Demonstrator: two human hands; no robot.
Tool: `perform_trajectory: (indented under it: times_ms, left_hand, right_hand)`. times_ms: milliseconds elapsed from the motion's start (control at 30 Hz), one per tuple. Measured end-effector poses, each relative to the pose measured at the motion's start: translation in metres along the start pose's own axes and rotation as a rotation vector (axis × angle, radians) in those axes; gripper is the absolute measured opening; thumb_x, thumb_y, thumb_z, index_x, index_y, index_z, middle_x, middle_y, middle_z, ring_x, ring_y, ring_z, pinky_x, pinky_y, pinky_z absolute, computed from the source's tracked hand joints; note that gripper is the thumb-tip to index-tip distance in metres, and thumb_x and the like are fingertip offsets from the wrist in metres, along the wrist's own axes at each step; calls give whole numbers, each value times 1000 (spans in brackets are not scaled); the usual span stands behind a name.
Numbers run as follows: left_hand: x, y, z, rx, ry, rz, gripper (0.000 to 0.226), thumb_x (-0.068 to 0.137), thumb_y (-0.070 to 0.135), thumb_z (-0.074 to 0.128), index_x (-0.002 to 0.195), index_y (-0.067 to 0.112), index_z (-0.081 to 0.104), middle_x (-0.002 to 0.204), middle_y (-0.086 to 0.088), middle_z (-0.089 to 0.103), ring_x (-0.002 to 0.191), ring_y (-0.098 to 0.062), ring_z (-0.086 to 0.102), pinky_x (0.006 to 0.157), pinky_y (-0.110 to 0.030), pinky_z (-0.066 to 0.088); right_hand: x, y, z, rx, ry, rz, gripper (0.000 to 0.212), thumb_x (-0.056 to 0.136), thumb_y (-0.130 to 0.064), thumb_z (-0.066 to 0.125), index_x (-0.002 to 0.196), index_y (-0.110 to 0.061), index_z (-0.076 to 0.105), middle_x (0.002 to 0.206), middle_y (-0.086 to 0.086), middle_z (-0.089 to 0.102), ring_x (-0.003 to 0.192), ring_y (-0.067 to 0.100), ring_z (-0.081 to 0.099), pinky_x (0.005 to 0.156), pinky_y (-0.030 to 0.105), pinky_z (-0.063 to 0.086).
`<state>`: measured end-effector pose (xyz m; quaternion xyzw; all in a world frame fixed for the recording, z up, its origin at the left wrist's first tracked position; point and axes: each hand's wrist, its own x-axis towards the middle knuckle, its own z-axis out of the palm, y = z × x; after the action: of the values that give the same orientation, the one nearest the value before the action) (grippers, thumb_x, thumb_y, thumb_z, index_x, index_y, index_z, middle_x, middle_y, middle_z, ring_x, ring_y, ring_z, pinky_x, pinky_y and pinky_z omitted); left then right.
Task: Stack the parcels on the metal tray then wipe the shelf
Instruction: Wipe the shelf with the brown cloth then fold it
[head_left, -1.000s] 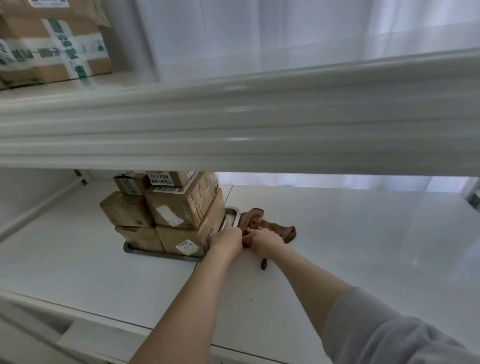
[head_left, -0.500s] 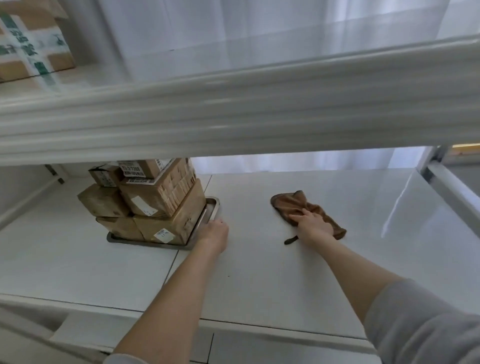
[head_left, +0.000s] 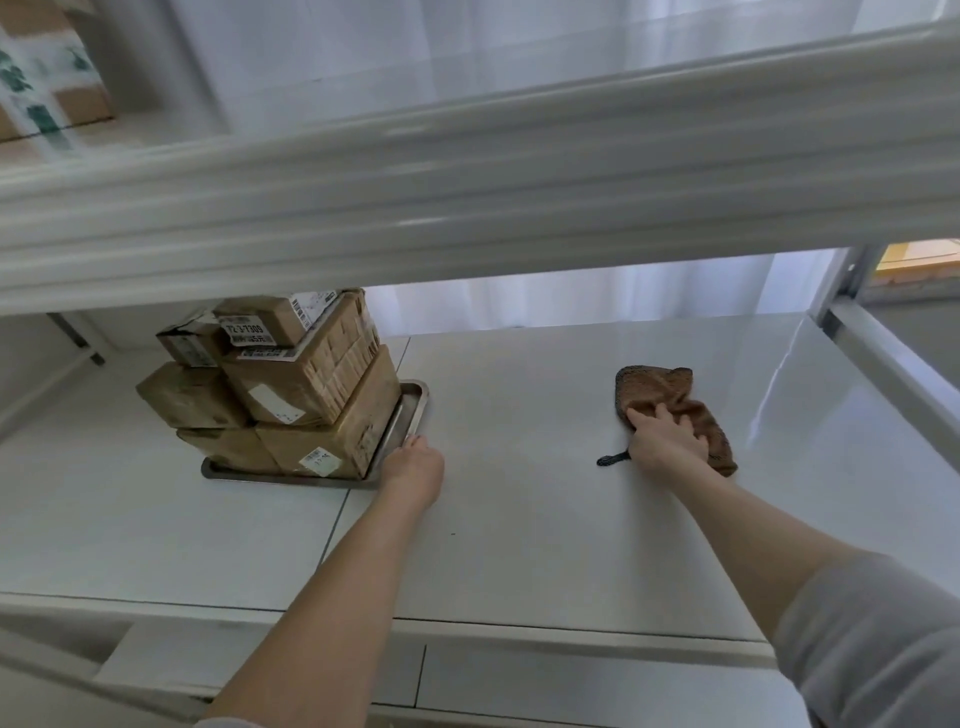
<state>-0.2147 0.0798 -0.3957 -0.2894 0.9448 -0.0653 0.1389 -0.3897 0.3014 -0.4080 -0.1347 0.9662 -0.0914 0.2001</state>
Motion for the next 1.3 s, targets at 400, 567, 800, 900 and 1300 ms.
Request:
perform_trajectory:
  times_ms: [400, 567, 800, 900, 1300]
  left_hand:
    - [2, -11, 0, 39, 122, 77, 42, 93, 5, 41, 134, 10, 40, 132, -14, 53, 122, -28, 49, 98, -34, 41]
    - [-2, -15, 2, 65, 155, 68, 41, 92, 6, 44, 133, 8, 39, 130, -17, 50, 120, -30, 49, 95, -33, 42]
    - [-18, -27, 10, -14, 165, 110, 37, 92, 2, 40, 128, 7, 47, 122, -17, 54, 111, -31, 56, 85, -35, 48]
    - [-31, -36, 19, -65, 177, 87, 37, 94, 3, 39, 126, 13, 54, 118, -14, 59, 106, -29, 60, 81, -35, 50]
    - [-60, -56, 39, -142, -18, -83, 36, 93, 9, 37, 126, 15, 52, 131, -12, 51, 120, -30, 49, 92, -38, 45]
  right_hand:
    - [-44, -154, 52, -129, -151, -567, 55, 99, -19, 34, 146, -48, 28, 161, -8, 12, 149, 26, 4, 119, 50, 5]
    - [-36, -149, 54, -74, -128, -588, 55, 93, -21, 42, 141, -48, 39, 159, -10, 19, 147, 21, 14, 120, 42, 11]
    - [-17, -86, 36, -26, -29, -190, 52, 99, -27, 34, 148, -43, 26, 162, -6, 7, 149, 26, 5, 120, 46, 9]
    - [-35, -102, 36, -34, -67, -186, 58, 98, -18, 35, 149, -43, 23, 162, -4, 4, 148, 29, 3, 119, 49, 10]
    - [-106, -131, 68, -47, -160, -584, 56, 96, -11, 37, 133, -52, 48, 157, -16, 23, 144, 23, 16, 114, 41, 25]
